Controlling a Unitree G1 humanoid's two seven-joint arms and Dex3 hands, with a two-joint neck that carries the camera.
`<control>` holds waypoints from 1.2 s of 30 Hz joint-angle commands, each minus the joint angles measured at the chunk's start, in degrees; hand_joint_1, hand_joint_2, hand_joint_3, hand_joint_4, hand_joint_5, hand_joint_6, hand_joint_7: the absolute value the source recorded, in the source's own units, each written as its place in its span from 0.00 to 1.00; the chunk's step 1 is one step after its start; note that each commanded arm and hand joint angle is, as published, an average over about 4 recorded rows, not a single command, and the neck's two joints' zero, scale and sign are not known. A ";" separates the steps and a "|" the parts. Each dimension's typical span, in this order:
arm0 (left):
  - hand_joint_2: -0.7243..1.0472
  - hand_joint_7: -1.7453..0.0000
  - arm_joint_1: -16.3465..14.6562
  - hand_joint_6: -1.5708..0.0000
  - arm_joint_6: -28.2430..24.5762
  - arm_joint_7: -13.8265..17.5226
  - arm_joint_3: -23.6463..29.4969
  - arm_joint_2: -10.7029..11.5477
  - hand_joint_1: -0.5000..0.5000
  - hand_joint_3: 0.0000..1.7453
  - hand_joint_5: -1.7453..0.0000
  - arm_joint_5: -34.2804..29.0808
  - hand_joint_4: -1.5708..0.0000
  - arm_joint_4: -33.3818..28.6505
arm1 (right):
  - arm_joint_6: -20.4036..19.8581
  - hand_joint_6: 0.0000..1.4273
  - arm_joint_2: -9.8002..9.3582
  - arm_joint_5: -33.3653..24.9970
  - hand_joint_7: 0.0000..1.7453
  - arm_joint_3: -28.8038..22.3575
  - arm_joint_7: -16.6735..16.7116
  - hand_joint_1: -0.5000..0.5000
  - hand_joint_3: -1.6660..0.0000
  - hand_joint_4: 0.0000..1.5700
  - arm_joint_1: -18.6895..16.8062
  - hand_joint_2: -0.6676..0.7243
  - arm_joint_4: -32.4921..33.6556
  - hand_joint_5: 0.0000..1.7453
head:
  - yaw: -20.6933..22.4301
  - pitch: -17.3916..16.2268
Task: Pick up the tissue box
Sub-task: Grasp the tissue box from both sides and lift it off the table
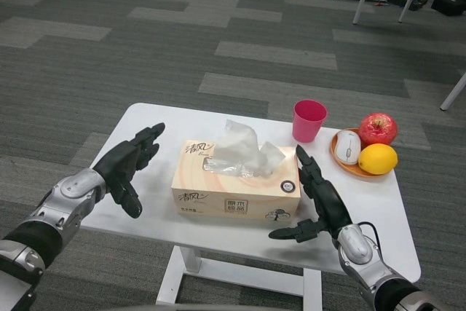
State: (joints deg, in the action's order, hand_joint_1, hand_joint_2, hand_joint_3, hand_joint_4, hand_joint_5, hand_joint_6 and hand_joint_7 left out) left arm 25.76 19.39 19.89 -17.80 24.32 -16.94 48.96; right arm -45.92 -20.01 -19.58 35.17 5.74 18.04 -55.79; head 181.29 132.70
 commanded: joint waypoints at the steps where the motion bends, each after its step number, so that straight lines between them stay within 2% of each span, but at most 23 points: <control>1: 0.01 1.00 -0.10 1.00 0.29 -1.30 -1.84 -1.34 1.00 0.00 0.94 0.55 1.00 1.27 | 0.66 0.00 0.19 -0.11 0.04 0.39 -0.38 0.29 0.86 0.13 0.86 0.41 -0.46 0.04 | -0.07 0.25; 6: 0.00 1.00 0.30 1.00 0.21 -3.63 -2.15 -3.27 1.00 0.00 1.00 1.74 1.00 2.41 | 0.66 0.00 -0.16 -0.07 0.04 0.43 -0.38 0.27 0.86 0.11 1.30 0.41 -0.64 0.06 | -0.10 0.56; 10: 0.04 1.00 0.52 1.00 -0.45 -5.30 -2.78 -3.95 1.00 0.00 0.94 2.35 1.00 2.59 | 0.66 0.00 -0.31 -0.09 0.04 0.30 -0.38 0.28 0.86 0.11 1.65 0.41 -0.79 0.04 | -0.03 0.63; 12: 0.05 1.00 0.67 1.00 -0.74 -6.18 -3.62 -4.48 1.00 0.00 0.96 2.37 1.00 2.67 | 0.63 0.00 -0.36 -0.04 0.04 0.12 -0.38 0.29 0.86 0.11 1.74 0.41 -0.72 0.03 | -0.19 0.63; 16: 0.00 1.00 1.13 1.00 -0.85 -7.41 -4.96 -5.23 1.00 0.00 1.00 2.31 1.00 3.44 | 0.57 0.00 -0.38 -0.02 0.04 -0.60 -0.38 0.29 0.86 0.11 1.74 0.41 -0.48 0.06 | -0.24 0.63; 22: 0.03 1.00 1.97 1.00 -0.76 -8.68 -7.29 -6.53 1.00 0.01 0.94 1.08 1.00 5.40 | 0.57 0.00 -0.25 -0.02 0.04 -1.15 -0.38 0.29 0.86 0.11 1.74 0.41 -0.46 0.06 | 0.14 0.44; 24: 0.00 1.00 2.08 1.00 -0.69 -9.21 -7.73 -6.74 1.00 0.03 0.96 0.73 1.00 5.64 | 0.57 0.00 -0.12 -0.02 0.04 -0.84 -0.38 0.29 0.86 0.11 1.74 0.41 -0.53 0.06 | 0.32 0.42; 28: 0.03 1.00 2.27 1.00 -0.56 -9.89 -8.74 -6.92 1.00 0.00 0.94 0.11 1.00 5.95 | 0.57 0.00 0.15 -0.02 0.04 -0.32 -0.38 0.29 0.86 0.12 1.74 0.41 -0.64 0.06 | 0.59 0.36; 31: 0.01 1.00 2.54 1.00 -0.50 -10.22 -10.23 -7.10 1.00 0.00 0.99 -0.59 1.00 6.32 | 0.57 0.00 0.41 -0.02 0.04 -0.01 -0.34 0.29 0.86 0.13 1.74 0.41 -0.64 0.06 | 0.66 0.39; 36: 0.03 1.00 3.20 1.00 -0.45 -10.53 -13.35 -7.18 1.00 0.00 0.99 -2.31 1.00 6.85 | 0.61 0.00 0.94 -0.02 0.04 0.83 -0.12 0.28 0.86 0.13 1.74 0.41 -0.72 0.06 | 0.84 0.40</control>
State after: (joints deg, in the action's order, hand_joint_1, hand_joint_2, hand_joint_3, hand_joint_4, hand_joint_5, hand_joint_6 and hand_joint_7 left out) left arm 28.73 19.71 8.96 -29.62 18.04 -19.01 55.05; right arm -45.53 -19.44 -19.50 35.43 5.77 18.80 -56.24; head 182.12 133.11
